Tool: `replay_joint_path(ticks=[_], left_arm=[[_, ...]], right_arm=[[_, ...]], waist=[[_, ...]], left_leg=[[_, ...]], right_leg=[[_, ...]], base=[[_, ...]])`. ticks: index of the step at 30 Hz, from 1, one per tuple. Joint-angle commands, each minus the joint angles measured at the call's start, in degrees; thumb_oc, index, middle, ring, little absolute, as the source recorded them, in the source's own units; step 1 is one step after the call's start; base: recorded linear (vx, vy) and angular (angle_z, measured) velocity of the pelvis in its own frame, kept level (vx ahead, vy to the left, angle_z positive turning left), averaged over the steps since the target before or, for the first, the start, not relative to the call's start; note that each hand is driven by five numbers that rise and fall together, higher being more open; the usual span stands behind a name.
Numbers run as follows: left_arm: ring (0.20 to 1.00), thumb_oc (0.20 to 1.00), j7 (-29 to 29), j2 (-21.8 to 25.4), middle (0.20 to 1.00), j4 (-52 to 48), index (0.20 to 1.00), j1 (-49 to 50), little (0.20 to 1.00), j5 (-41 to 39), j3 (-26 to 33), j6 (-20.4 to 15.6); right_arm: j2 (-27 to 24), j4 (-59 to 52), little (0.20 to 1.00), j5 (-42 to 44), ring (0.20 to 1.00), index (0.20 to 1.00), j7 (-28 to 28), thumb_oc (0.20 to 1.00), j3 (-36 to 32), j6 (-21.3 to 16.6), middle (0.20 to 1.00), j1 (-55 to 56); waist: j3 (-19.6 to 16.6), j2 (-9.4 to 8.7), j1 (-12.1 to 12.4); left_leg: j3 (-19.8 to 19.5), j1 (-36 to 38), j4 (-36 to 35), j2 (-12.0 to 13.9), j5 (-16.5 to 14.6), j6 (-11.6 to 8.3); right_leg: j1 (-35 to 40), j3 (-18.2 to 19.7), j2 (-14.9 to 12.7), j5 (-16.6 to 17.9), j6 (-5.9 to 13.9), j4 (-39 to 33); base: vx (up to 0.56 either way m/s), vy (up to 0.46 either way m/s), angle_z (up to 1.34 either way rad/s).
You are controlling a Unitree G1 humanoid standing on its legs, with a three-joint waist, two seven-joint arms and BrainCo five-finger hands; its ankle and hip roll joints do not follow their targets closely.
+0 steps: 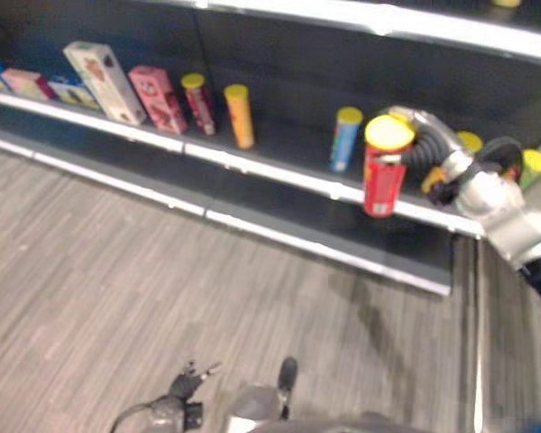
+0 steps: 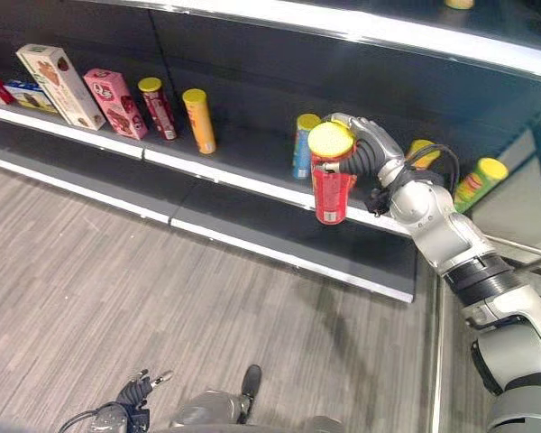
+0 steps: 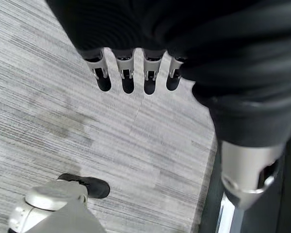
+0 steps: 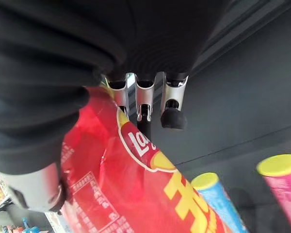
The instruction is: Put the goods on the table back onto the shelves and tidy them up.
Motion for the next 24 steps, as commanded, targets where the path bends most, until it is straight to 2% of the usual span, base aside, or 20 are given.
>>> replay_joint_path(ticks=[1,2,3,4,5,6,11,12,13,14,15,17,18,19,20,22,23,24], left_arm=[[1.000,1.000,-0.91,1.54,1.000,1.80,1.000,2.25,1.000,2.08,-3.48,-0.31],[1.000,1.000,-0.91,1.54,1.000,1.80,1.000,2.25,1.000,2.08,-3.47,-0.31],[1.000,1.000,-1.03,1.40,1.000,2.66,1.000,1.66,1.000,2.09,-3.19,-0.28],[1.000,1.000,-1.03,1.37,1.000,2.68,1.000,1.66,1.000,2.09,-3.18,-0.29],[1.000,1.000,-1.34,1.47,1.000,2.90,1.000,1.47,1.000,2.87,-4.00,-0.21],[1.000,1.000,-1.36,1.08,1.000,2.87,1.000,1.04,1.000,3.00,-4.63,-0.44],[1.000,1.000,-1.36,1.03,1.000,2.89,1.000,1.01,1.000,3.00,-4.64,-0.45],[1.000,1.000,0.09,-1.05,1.000,1.88,1.000,1.42,1.000,4.17,-3.21,0.10],[1.000,1.000,0.14,-1.46,1.000,1.91,1.000,2.20,1.000,4.86,-3.20,0.43],[1.000,1.000,0.41,-2.14,1.000,2.20,1.000,2.42,1.000,4.44,-1.85,0.83],[1.000,1.000,0.71,-2.73,1.000,2.91,1.000,2.84,1.000,4.68,-0.44,1.30],[1.000,1.000,0.91,-2.69,1.000,3.78,1.000,3.00,1.000,5.80,-0.39,1.24],[1.000,1.000,0.39,-2.61,1.000,3.99,1.000,2.99,1.000,6.36,-0.50,1.38],[1.000,1.000,0.22,-2.43,1.000,3.67,1.000,3.06,1.000,6.60,-0.52,1.46],[1.000,1.000,-0.05,-2.40,1.000,2.68,1.000,4.08,1.000,6.49,-0.40,1.58],[1.000,1.000,0.45,-2.11,1.000,1.99,1.000,4.37,1.000,5.75,0.40,1.69],[1.000,1.000,0.45,-2.10,1.000,1.96,1.000,4.39,1.000,5.74,0.42,1.71],[1.000,1.000,0.47,-2.08,1.000,2.01,1.000,4.65,1.000,5.27,0.61,1.60]], right_arm=[[-2.39,4.12,0.200,3.35,0.200,0.200,-3.63,0.200,-0.97,-1.65,0.200,-10.81],[-2.39,4.12,0.200,3.35,0.200,0.200,-3.63,0.200,-0.96,-1.65,0.200,-10.83],[-2.10,4.58,0.200,3.69,0.200,0.200,-3.55,0.200,-0.63,-1.68,0.200,-10.91],[-2.09,4.61,0.200,3.69,0.200,0.200,-3.55,0.200,-0.58,-1.70,0.200,-10.95],[-3.58,5.34,0.200,3.99,0.200,0.200,-3.14,0.200,-0.22,-1.35,0.200,-11.60],[-4.21,5.50,0.200,3.80,0.200,0.200,-3.35,0.200,0.05,-1.58,0.200,-12.32],[-4.23,5.55,0.200,3.82,0.200,0.200,-3.36,0.200,0.13,-1.61,0.200,-12.39],[-6.12,-4.43,0.200,-1.22,0.200,0.200,-5.78,0.200,-8.04,-0.42,0.200,-3.04],[-4.68,-9.88,0.200,-2.12,0.200,0.200,-5.65,0.200,-13.62,-0.36,0.200,3.32],[-3.30,-14.98,0.200,-2.23,0.200,0.200,-5.39,0.200,-17.70,-1.15,0.200,8.11],[-2.05,-20.43,0.200,-2.84,0.200,0.200,-4.72,0.200,-21.66,-1.90,0.200,13.47],[-1.39,-22.12,0.200,-2.29,0.200,0.200,-3.93,0.200,-22.89,-2.36,0.200,15.70],[-1.25,-22.30,0.200,-2.13,0.200,0.200,-3.10,0.200,-22.42,-2.39,0.200,15.98],[-1.34,-21.84,0.200,-1.99,0.200,0.200,-2.78,0.200,-21.50,-2.35,0.200,15.20],[-0.86,-22.09,0.200,-1.48,0.200,0.200,-2.26,0.200,-20.36,-2.42,0.200,14.45],[-0.93,-20.52,0.200,-1.07,0.200,0.200,-2.19,0.200,-18.98,-2.36,0.200,13.98],[-0.92,-20.44,0.200,-1.06,0.200,0.200,-2.21,0.200,-18.92,-2.39,0.200,13.90],[-1.18,-19.44,0.200,-0.76,0.200,0.200,-1.94,0.200,-18.29,-2.31,0.200,13.69]], waist=[[-0.04,-2.75,-1.84],[0.04,-2.72,-1.90],[0.30,-3.67,-2.45],[0.43,-3.49,-2.61],[0.41,-4.39,-2.88],[0.02,-4.78,-2.92],[0.15,-4.70,-3.07],[-1.10,-4.46,-5.97],[-2.05,-3.92,-6.33],[-2.33,-3.63,-7.10],[-3.02,-2.45,-7.29],[-3.30,-2.22,-7.53],[-3.51,-2.15,-7.84],[-3.44,-1.92,-7.98],[-2.74,-1.93,-7.56],[-1.87,-2.47,-6.71],[-1.89,-2.25,-6.68],[-1.50,-2.98,-6.57]], left_leg=[[-2.99,3.25,-2.63,-1.67,-4.38,-8.19],[-3.05,3.34,-2.63,-1.66,-4.39,-8.19],[-5.56,5.34,-2.63,-3.21,-5.11,-8.24],[-5.74,5.57,-2.63,-3.04,-5.26,-8.26],[-7.98,6.98,-2.36,-4.35,-6.02,-8.27],[-8.62,7.31,-2.12,-4.96,-7.18,-7.82],[-8.77,7.42,-2.05,-4.95,-7.25,-7.83],[-4.59,6.43,5.89,-4.30,-13.05,-8.36],[-3.47,6.28,7.12,-3.31,-14.46,-8.41],[-2.65,5.89,8.38,-2.91,-13.68,-8.91],[-1.61,7.19,8.39,-1.23,-14.75,-9.19],[-0.72,7.62,9.13,-0.36,-14.76,-9.76],[0.54,7.41,11.73,0.29,-13.94,-10.97],[1.86,6.06,16.93,0.65,-12.90,-12.44],[3.44,1.99,27.53,0.75,-9.13,-14.79],[5.15,-2.36,35.54,1.90,-6.66,-15.07],[5.17,-2.74,36.24,2.11,-7.02,-15.06],[7.26,-4.74,35.51,4.83,-7.38,-14.11]], right_leg=[[-6.18,-1.85,7.90,14.47,-0.56,-18.93],[-6.04,-1.91,7.90,14.49,-0.56,-19.00],[-8.84,-1.67,9.94,16.92,0.19,-22.54],[-8.46,-1.89,10.05,16.96,0.15,-22.79],[-7.62,-1.91,9.75,18.09,0.30,-24.45],[-5.97,-1.86,8.94,18.51,-0.56,-25.19],[-5.78,-2.02,8.92,18.45,-0.57,-25.22],[-2.24,-2.77,7.19,18.99,-1.31,-25.85],[-1.30,-3.06,7.59,18.12,-1.50,-25.89],[-1.11,-2.96,7.20,17.96,-1.65,-25.37],[0.10,-2.95,8.02,16.43,-2.25,-24.84],[0.71,-3.15,8.32,15.53,-2.52,-24.63],[1.55,-3.44,8.33,14.73,-2.80,-24.55],[2.51,-3.58,8.43,13.93,-3.00,-24.62],[5.00,-2.80,8.66,12.77,-3.78,-25.13],[6.97,-1.99,8.38,11.88,-4.29,-25.62],[6.85,-1.96,8.61,11.87,-4.29,-25.56],[7.76,-1.76,7.59,11.71,-4.09,-25.79]], base=[[0.34,0.023,0.54],[0.39,0.033,0.80],[0.25,0.016,0.66],[0.44,0.004,0.75],[0.30,-0.049,0.71],[0.29,-0.049,0.91],[0.10,-0.026,0.56],[0.52,-0.105,0.02],[0.57,-0.113,0.69],[0.34,-0.023,1.37],[0.23,-0.015,1.28],[0.17,-0.028,-0.07],[0.16,-0.024,-0.50],[0.19,-0.001,-0.29],[0.18,0.012,-0.19],[0.14,-0.001,-0.24],[0.13,0.001,-0.41],[0.17,0.029,-0.31]])
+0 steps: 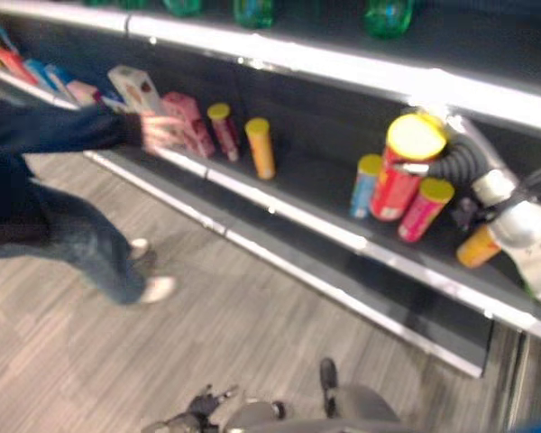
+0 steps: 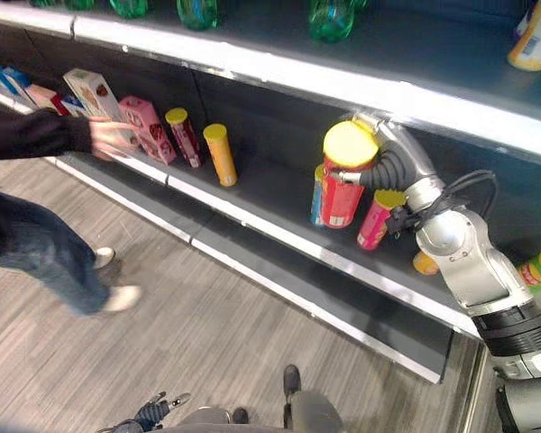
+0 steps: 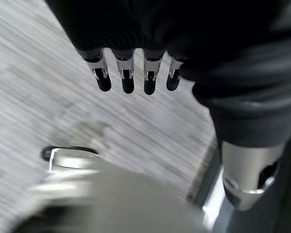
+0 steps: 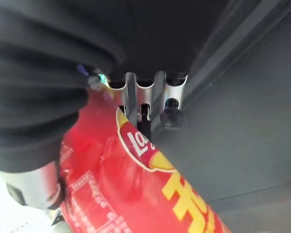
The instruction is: Put the goods on the table back onto the shelves and tidy them up.
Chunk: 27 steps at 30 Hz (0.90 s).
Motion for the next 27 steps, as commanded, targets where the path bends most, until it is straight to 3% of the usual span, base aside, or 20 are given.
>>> replay_joint_path(ticks=[1,2,4,6,8,10,14,15,16,17,18,19,20,21,22,23,24,25,26,27], left_arm=[[1.000,1.000,0.24,2.71,1.000,-1.18,1.000,1.26,1.000,0.35,0.90,-0.50],[1.000,1.000,-1.11,3.31,1.000,-1.63,1.000,1.58,1.000,1.36,-1.33,-2.01],[1.000,1.000,-0.92,3.46,1.000,-1.25,1.000,1.28,1.000,1.10,-1.11,-1.55],[1.000,1.000,-0.39,3.58,1.000,-1.31,1.000,1.64,1.000,-0.24,-0.92,-1.78],[1.000,1.000,-0.04,4.24,1.000,-1.79,1.000,2.07,1.000,-1.11,-0.59,-2.25],[1.000,1.000,1.32,4.22,1.000,0.22,1.000,2.72,1.000,-1.61,1.43,-1.58],[1.000,1.000,2.79,4.66,1.000,-0.39,1.000,2.02,1.000,-2.57,1.75,-2.84],[1.000,1.000,2.69,4.00,1.000,-4.31,1.000,3.70,1.000,-3.10,0.94,-3.28],[1.000,1.000,2.69,4.01,1.000,-4.40,1.000,3.77,1.000,-3.10,0.94,-3.22],[1.000,1.000,2.61,4.08,1.000,-5.94,1.000,4.07,1.000,-3.23,0.64,-3.69],[1.000,1.000,2.18,5.10,1.000,-7.93,1.000,3.43,1.000,-3.68,0.06,-3.43],[1.000,1.000,2.18,5.16,1.000,-7.94,1.000,3.40,1.000,-3.69,0.03,-3.41],[1.000,1.000,2.33,6.14,1.000,-8.45,1.000,3.16,1.000,-4.02,-0.10,-3.45],[1.000,1.000,2.58,8.29,1.000,-10.18,1.000,2.73,1.000,-4.17,0.13,-3.60],[1.000,1.000,2.58,8.31,1.000,-10.20,1.000,2.71,1.000,-4.18,0.15,-3.57],[1.000,1.000,2.83,10.67,1.000,-11.75,1.000,1.56,1.000,-2.91,0.82,-3.64],[1.000,1.000,2.82,10.67,1.000,-11.74,1.000,1.53,1.000,-2.91,0.85,-3.64],[1.000,1.000,2.95,11.41,1.000,-11.88,1.000,0.36,1.000,-3.62,1.43,-3.66],[1.000,1.000,3.43,12.95,1.000,-8.74,1.000,-0.06,1.000,-0.03,0.12,-2.60],[1.000,1.000,2.64,12.73,1.000,-10.70,1.000,-0.89,1.000,-1.38,1.29,-2.35]], right_arm=[[-0.16,0.91,0.200,2.11,0.200,0.200,-2.64,0.200,-4.35,-1.53,0.200,-5.87],[0.66,1.31,0.200,2.34,0.200,0.200,-2.24,0.200,-2.36,-1.68,0.200,-7.68],[0.57,1.71,0.200,2.33,0.200,0.200,-2.21,0.200,-1.23,-1.78,0.200,-9.29],[0.41,4.45,0.200,2.03,0.200,0.200,-2.49,0.200,1.11,-1.86,0.200,-10.95],[-1.02,5.45,0.200,1.47,0.200,0.200,-2.37,0.200,2.66,-1.31,0.200,-12.60],[-1.83,6.29,0.200,1.13,0.200,0.200,-2.60,0.200,3.59,-0.65,0.200,-12.78],[0.45,6.34,0.200,0.47,0.200,0.200,-2.44,0.200,5.71,-0.99,0.200,-14.14],[0.39,6.73,0.200,-0.32,0.200,0.200,-2.13,0.200,6.35,-0.42,0.200,-14.32],[0.39,6.72,0.200,-0.31,0.200,0.200,-2.12,0.200,6.35,-0.40,0.200,-14.30],[0.02,6.60,0.200,-0.82,0.200,0.200,-1.92,0.200,5.36,-0.71,0.200,-13.29],[0.02,7.00,0.200,-2.48,0.200,0.200,-1.44,0.200,3.60,0.16,0.200,-12.02],[0.03,6.93,0.200,-2.50,0.200,0.200,-1.42,0.200,3.46,0.19,0.200,-11.91],[0.27,6.99,0.200,-2.80,0.200,0.200,-1.73,0.200,3.55,0.04,0.200,-12.27],[1.09,7.07,0.200,-2.78,0.200,0.200,-2.29,0.200,3.44,0.15,0.200,-12.55],[1.11,7.08,0.200,-2.78,0.200,0.200,-2.29,0.200,3.42,0.14,0.200,-12.57],[1.74,6.79,0.200,-2.62,0.200,0.200,-3.20,0.200,2.99,-0.44,0.200,-14.28],[1.75,6.80,0.200,-2.62,0.200,0.200,-3.20,0.200,3.01,-0.45,0.200,-14.33],[2.24,7.56,0.200,-2.53,0.200,0.200,-4.01,0.200,3.92,-0.89,0.200,-16.19],[0.47,13.34,0.200,-3.36,0.200,0.200,-6.91,0.200,3.82,-0.16,0.200,-17.20],[0.93,10.68,0.200,-3.89,0.200,0.200,-6.99,0.200,5.28,-0.07,0.200,-18.68]], waist=[[-1.64,-3.37,0.79],[-1.53,-4.00,1.30],[-1.63,-4.12,1.76],[-1.54,-3.17,2.88],[-1.83,-2.07,3.92],[-2.25,-0.86,4.76],[-2.16,-0.26,5.15],[-2.26,0.38,5.83],[-2.33,0.33,6.01],[-2.82,0.77,5.47],[-2.40,1.11,4.51],[-2.70,0.98,4.70],[-1.68,0.92,4.52],[1.00,1.56,4.95],[0.78,1.47,4.98],[5.53,2.24,4.68],[5.36,2.15,4.66],[8.08,2.30,4.60],[8.03,1.56,5.75],[8.97,1.23,5.94]], left_leg=[[6.45,-4.14,-4.19,4.98,3.04,1.92],[6.40,-3.61,-13.39,7.59,1.48,2.34],[5.90,-3.81,-19.37,8.88,3.26,1.87],[3.54,-6.44,-29.88,12.73,10.73,0.12],[0.09,-6.12,-37.45,14.00,13.91,-1.73],[-5.13,-7.70,-38.25,15.73,15.40,-3.58],[-7.83,-8.64,-35.27,18.04,16.20,-4.20],[-11.79,-7.55,-30.60,17.14,13.19,-4.77],[-11.63,-7.72,-30.15,17.06,12.87,-4.73],[-11.36,-7.25,-28.98,16.80,9.63,-4.87],[-7.14,-7.67,-24.53,14.82,4.18,-4.67],[-7.01,-8.12,-24.37,14.71,4.27,-4.62],[-5.32,-8.64,-21.78,13.48,1.08,-3.64],[-1.37,-9.45,-17.84,13.79,-1.82,-3.36],[-1.36,-9.87,-17.63,13.70,-1.80,-3.32],[0.86,-11.31,-17.41,12.73,-1.48,-2.40],[0.86,-11.54,-17.50,12.64,-1.30,-2.39],[1.87,-11.66,-18.09,11.71,-0.87,-1.85],[1.90,-12.42,-18.44,8.47,-1.55,-1.63],[0.86,-13.24,-18.79,7.73,-0.68,-1.41]], right_leg=[[2.74,-1.96,-4.62,0.28,8.08,-4.78],[3.25,-0.82,-5.21,-0.53,8.72,-4.76],[3.42,-0.01,-5.82,-1.16,9.08,-4.80],[5.03,1.61,-6.67,-3.28,9.14,-4.80],[6.79,3.97,-7.13,-4.83,9.58,-4.47],[7.62,7.96,-9.48,-7.54,10.53,-1.09],[7.49,12.79,-14.13,-8.94,12.70,1.37],[5.53,16.10,-17.07,-8.03,14.19,3.08],[5.37,16.32,-17.13,-8.10,14.23,3.18],[4.50,17.28,-19.18,-7.76,15.25,3.17],[2.41,15.84,-23.68,-4.42,16.83,3.54],[1.91,16.08,-23.79,-4.23,16.94,3.48],[-2.04,16.00,-25.75,0.07,17.10,5.15],[-7.05,9.00,-27.65,2.56,14.51,7.76],[-7.42,9.11,-27.70,2.68,14.55,7.77],[-12.71,2.97,-23.17,0.15,12.88,13.98],[-13.04,3.04,-23.24,0.20,12.89,14.07],[-17.57,1.10,-20.42,-0.50,13.20,17.16],[-13.67,-2.38,-20.32,-3.15,12.89,10.88],[-15.03,-0.79,-19.02,-2.06,12.10,10.93]], base=[[0.28,0.085,-0.09],[0.20,0.076,-0.19],[0.15,0.143,-0.54],[0.25,0.271,-0.49],[0.34,0.397,-0.52],[0.37,0.596,-0.91],[0.19,0.563,-0.97],[0.08,0.412,-1.06],[0.11,0.645,-1.18],[0.05,0.619,-0.74],[0.04,0.622,-0.61],[-0.02,0.567,-0.40],[-0.16,0.423,-0.33],[-0.16,0.422,-0.52],[-0.44,0.516,-0.74],[-0.33,0.276,-0.95],[-0.50,0.412,-0.80],[-0.21,0.193,-0.57],[-0.26,0.185,-0.43],[-0.09,0.048,-0.19]])
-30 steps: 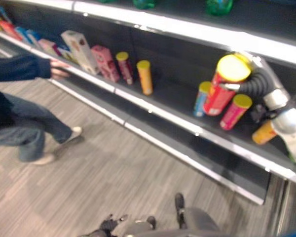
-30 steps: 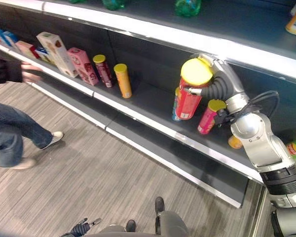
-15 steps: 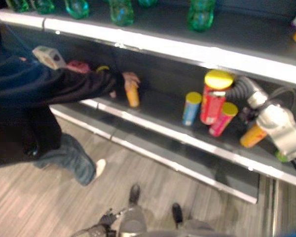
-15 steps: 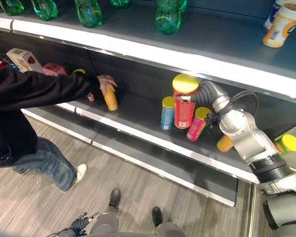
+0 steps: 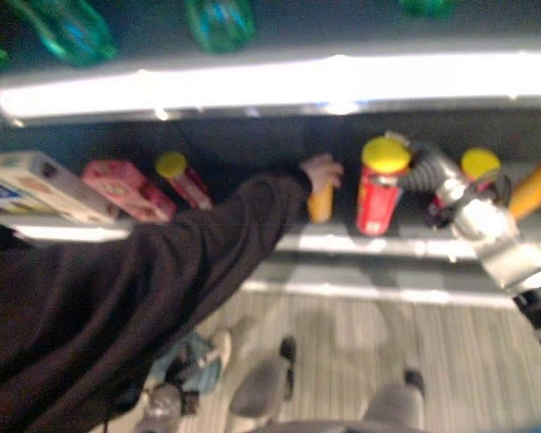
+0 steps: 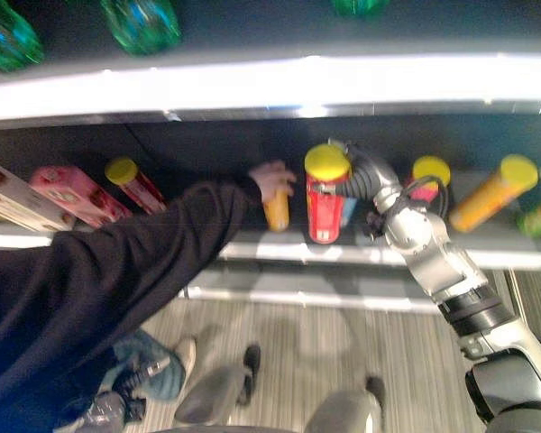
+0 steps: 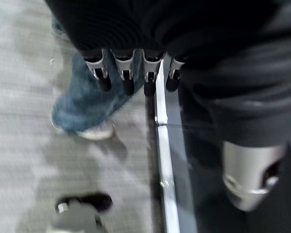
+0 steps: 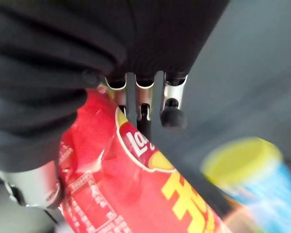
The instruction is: Put the goods on the table back onto the shelves and tidy them up.
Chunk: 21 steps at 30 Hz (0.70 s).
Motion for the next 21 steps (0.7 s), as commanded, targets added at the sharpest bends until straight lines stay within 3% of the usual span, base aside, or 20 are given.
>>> replay_joint_path(ticks=[1,2,3,8,21], left_arm=[[1.000,1.000,-0.08,3.71,1.000,-0.48,1.000,3.23,1.000,0.99,1.65,0.81],[1.000,1.000,0.21,3.26,1.000,0.02,1.000,3.16,1.000,-1.17,2.75,0.05],[1.000,1.000,0.74,2.69,1.000,-0.82,1.000,3.55,1.000,-1.46,2.69,-0.90],[1.000,1.000,0.50,0.19,1.000,0.38,1.000,4.50,1.000,-0.58,2.32,-0.46],[1.000,1.000,0.60,-1.51,1.000,1.97,1.000,3.61,1.000,-0.22,1.86,-0.08]], right_arm=[[-4.31,-1.56,0.200,-1.43,0.200,0.200,-5.52,0.200,-1.11,-0.88,0.200,-8.38],[-5.04,-1.06,0.200,-1.55,0.200,0.200,-4.77,0.200,-0.71,-0.17,0.200,-10.64],[-4.75,-1.62,0.200,-1.67,0.200,0.200,-5.20,0.200,-1.00,-0.95,0.200,-10.08],[-3.15,-6.31,0.200,-2.25,0.200,0.200,-4.52,0.200,-4.12,-1.58,0.200,-4.78],[-1.92,-7.97,0.200,-1.72,0.200,0.200,-3.30,0.200,-3.26,-2.07,0.200,-3.82]], waist=[[0.43,-2.41,0.65],[0.96,-2.09,0.44],[1.01,-1.93,0.11],[0.15,-1.85,-1.47],[-1.31,-1.85,-1.89]], left_leg=[[-5.95,-3.44,1.90,5.11,-5.16,-7.40],[-5.56,-3.39,1.50,5.41,-5.01,-7.21],[-4.10,-3.44,1.88,6.18,-4.99,-7.52],[-3.87,-3.55,2.85,7.24,-4.91,-7.55],[-4.37,-1.75,-0.91,8.45,-3.28,-8.09]], right_leg=[[0.16,-1.06,3.18,4.04,-3.05,-7.91],[-1.44,0.42,3.33,5.20,-2.44,-7.39],[-1.19,-1.09,2.34,5.93,-1.69,-7.71],[-0.26,-0.46,1.58,5.37,-0.93,-8.01],[1.00,-0.14,2.01,4.76,-0.25,-8.87]], base=[[-0.08,0.051,0.24],[-0.03,0.071,0.31],[0.00,0.078,0.02],[0.03,-0.023,-0.12],[0.01,-0.022,0.01]])
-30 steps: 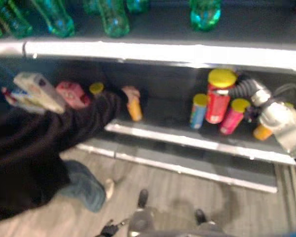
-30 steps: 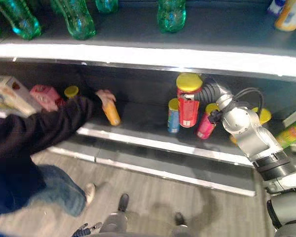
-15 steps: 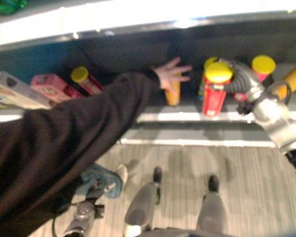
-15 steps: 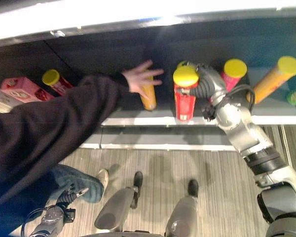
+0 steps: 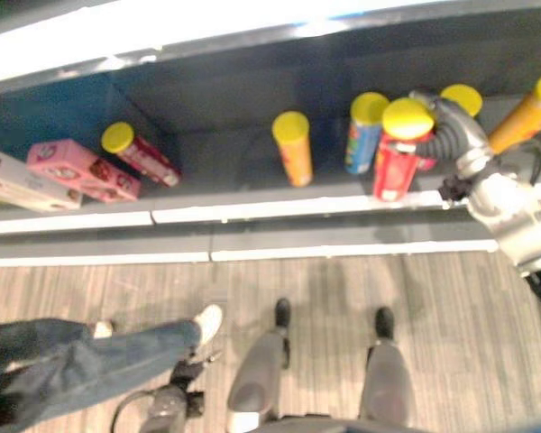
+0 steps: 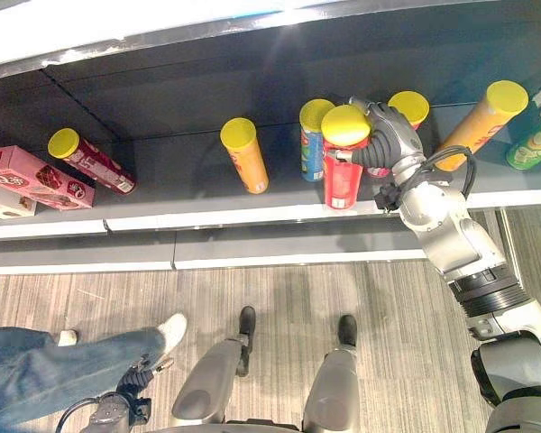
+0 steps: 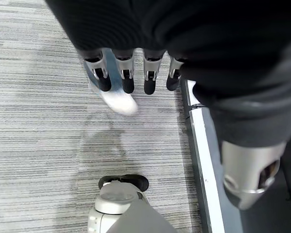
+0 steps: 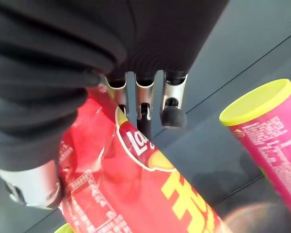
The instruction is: Put the goods on the table back onto the shelves and tidy them up.
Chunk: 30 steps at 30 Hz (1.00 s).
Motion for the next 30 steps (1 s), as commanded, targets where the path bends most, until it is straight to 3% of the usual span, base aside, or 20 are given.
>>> replay_joint_path(ticks=[1,6,8,10,11,12,13,15,16,18,19,26,30], left_arm=[[1.000,1.000,0.92,2.40,1.000,1.85,1.000,0.97,1.000,0.33,0.53,-0.44],[1.000,1.000,0.85,2.73,1.000,5.18,1.000,0.65,1.000,3.18,1.56,0.17],[1.000,1.000,0.61,2.82,1.000,6.96,1.000,0.29,1.000,3.62,2.96,0.59],[1.000,1.000,0.61,2.84,1.000,6.98,1.000,0.28,1.000,3.62,2.91,0.58],[1.000,1.000,1.07,2.38,1.000,7.16,1.000,-0.51,1.000,3.73,3.87,0.76],[1.000,1.000,1.07,2.39,1.000,7.16,1.000,-0.51,1.000,3.73,3.84,0.76],[1.000,1.000,1.08,2.06,1.000,7.10,1.000,-1.05,1.000,4.46,4.49,1.11],[1.000,1.000,1.57,1.08,1.000,7.85,1.000,-1.49,1.000,5.34,4.80,1.10],[1.000,1.000,1.59,0.78,1.000,8.39,1.000,-1.12,1.000,5.90,4.77,1.18],[1.000,1.000,0.83,0.11,1.000,8.49,1.000,-0.74,1.000,5.57,4.61,1.01],[1.000,1.000,0.88,-0.02,1.000,8.52,1.000,-0.62,1.000,6.02,3.99,0.89],[1.000,1.000,0.11,-0.41,1.000,13.89,1.000,1.20,1.000,12.46,1.57,1.49],[1.000,1.000,0.39,-1.68,1.000,15.37,1.000,2.09,1.000,11.63,2.66,1.83]], right_arm=[[0.27,-8.83,0.200,1.12,0.200,0.200,-0.74,0.200,-1.37,-4.09,0.200,-0.51],[0.11,-16.99,0.200,5.75,0.200,0.200,2.73,0.200,-2.12,-6.68,0.200,4.23],[-1.87,-20.70,0.200,7.39,0.200,0.200,4.34,0.200,-4.24,-8.18,0.200,8.63],[-1.90,-20.78,0.200,7.40,0.200,0.200,4.37,0.200,-4.36,-8.16,0.200,8.77],[-3.51,-23.01,0.200,8.86,0.200,0.200,4.67,0.200,-7.72,-8.85,0.200,13.53],[-3.51,-23.04,0.200,8.86,0.200,0.200,4.68,0.200,-7.77,-8.85,0.200,13.58],[-3.04,-24.84,0.200,9.32,0.200,0.200,5.63,0.200,-8.40,-8.52,0.200,16.15],[-1.43,-25.87,0.200,10.40,0.200,0.200,7.24,0.200,-7.68,-9.24,0.200,17.99],[-1.18,-25.98,0.200,10.92,0.200,0.200,8.15,0.200,-7.27,-9.45,0.200,18.60],[-1.34,-26.18,0.200,11.48,0.200,0.200,8.87,0.200,-6.83,-9.60,0.200,18.76],[-0.13,-25.69,0.200,12.07,0.200,0.200,9.34,0.200,-5.95,-9.64,0.200,18.24],[-1.73,-24.87,0.200,11.60,0.200,0.200,9.61,0.200,-4.01,-10.13,0.200,14.24],[-2.80,-25.54,0.200,11.86,0.200,0.200,9.64,0.200,-2.41,-10.42,0.200,12.33]], waist=[[-4.36,-1.97,0.72],[-7.33,-2.20,0.45],[-9.16,-2.53,-0.21],[-9.06,-2.45,-0.19],[-10.21,-4.68,-1.72],[-10.23,-4.69,-1.69],[-10.99,-6.49,-2.46],[-11.46,-7.76,-1.97],[-11.62,-7.58,-1.69],[-12.24,-7.06,-2.06],[-12.20,-6.65,-1.45],[-14.87,-4.98,-2.23],[-15.09,-4.76,-2.06]], left_leg=[[-3.04,1.00,-0.03,6.49,-4.97,-4.95],[-2.08,5.52,-9.66,9.88,-0.36,-5.96],[-0.60,7.99,-14.96,12.53,4.32,-7.86],[-0.62,8.26,-15.22,12.64,4.44,-7.92],[6.30,8.42,-14.92,13.19,6.70,-6.93],[6.31,8.40,-14.92,13.19,6.70,-6.93],[10.06,9.58,-11.21,11.35,3.03,-4.97],[5.91,9.52,-6.81,5.38,-2.39,-3.20],[3.76,10.14,-6.52,2.67,-4.38,-2.11],[2.80,11.64,-7.77,1.53,-5.02,-1.40],[-0.31,11.59,-7.01,-0.15,-5.77,-0.33],[1.44,16.57,-12.94,2.23,-3.37,-0.99],[1.79,17.74,-13.30,3.30,-3.20,-1.48]], right_leg=[[0.87,0.79,-2.64,1.36,-0.26,-2.34],[3.41,-0.86,-0.36,0.91,-0.39,-5.07],[6.24,-2.89,3.15,-0.19,-1.52,-7.67],[6.50,-2.97,3.25,-0.13,-1.56,-7.83],[9.79,-4.98,5.15,1.03,-2.39,-12.65],[9.77,-4.97,5.16,1.05,-2.39,-12.67],[11.01,-5.65,5.46,2.17,-2.75,-14.93],[11.16,-5.28,5.58,3.25,-3.33,-15.32],[11.18,-4.96,6.30,3.03,-3.43,-14.84],[11.12,-4.10,7.51,2.97,-3.60,-14.12],[10.85,-2.91,8.04,2.65,-3.71,-13.28],[12.70,-0.47,9.90,1.80,-4.49,-14.33],[13.61,-0.76,10.45,1.22,-4.87,-14.47]], base=[[0.03,-0.041,-0.03],[0.07,-0.136,-0.01],[0.05,-0.232,0.08],[-0.01,-0.179,0.08],[-0.03,-0.276,0.04],[-0.07,-0.412,0.18],[-0.04,-0.200,0.25],[-0.04,-0.201,0.06],[0.01,-0.092,-0.11],[0.05,-0.019,-0.09],[0.04,-0.004,-0.10],[0.07,-0.002,-0.30],[0.04,-0.057,-0.12]])
